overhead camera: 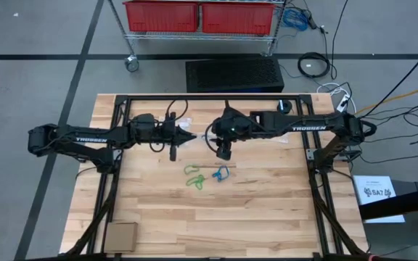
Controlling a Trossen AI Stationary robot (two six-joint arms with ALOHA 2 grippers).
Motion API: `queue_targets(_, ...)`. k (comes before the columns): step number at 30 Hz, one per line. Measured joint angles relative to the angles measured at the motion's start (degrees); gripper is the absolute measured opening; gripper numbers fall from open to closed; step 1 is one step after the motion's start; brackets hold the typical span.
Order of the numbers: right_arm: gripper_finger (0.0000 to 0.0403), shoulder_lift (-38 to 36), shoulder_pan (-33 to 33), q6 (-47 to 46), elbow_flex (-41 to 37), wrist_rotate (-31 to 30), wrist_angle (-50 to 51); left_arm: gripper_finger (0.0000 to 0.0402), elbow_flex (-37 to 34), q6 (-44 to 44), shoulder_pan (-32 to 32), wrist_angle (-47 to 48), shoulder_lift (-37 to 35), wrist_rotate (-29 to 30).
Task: Sort rubber bands
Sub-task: Put the blue rubber band into the middle zip lock bag
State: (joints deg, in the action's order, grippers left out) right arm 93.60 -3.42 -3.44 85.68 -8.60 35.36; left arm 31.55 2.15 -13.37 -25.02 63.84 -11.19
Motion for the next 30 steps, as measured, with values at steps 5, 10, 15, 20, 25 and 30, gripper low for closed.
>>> queue_targets(5,0.0119,-0.07,0.02,0.11,2.13,0.75,3.10,0.0000,0.00,0.02,0.00,-0.06,-0.01,-0.53)
queue_targets(10,0.0070,0.02,0.92,-0.02,2.11,3.12,11.04,0.0000,0.00,-0.99,0.00,0.00,-0.01,0.00)
queue_targets(15,0.0015,-0.04,4.10,-1.21,-2.72,8.90,15.38,0.0000,0.00,-1.49,-0.36,0.96,0.01,1.33)
queue_targets(20,0.0008,0.09,7.30,-7.23,-16.71,12.99,-0.26,0.0000,0.00,-1.55,-0.91,1.62,0.01,1.54)
queue_targets(25,0.0060,0.09,8.13,-12.88,-28.65,9.36,-18.50,0.0000,0.00,-2.12,-1.41,1.63,0.01,1.60)
queue_targets(30,0.0119,0.52,7.58,-10.38,-34.25,2.67,-26.59,0.0000,0.00,-2.58,-1.57,1.55,0.01,1.62)
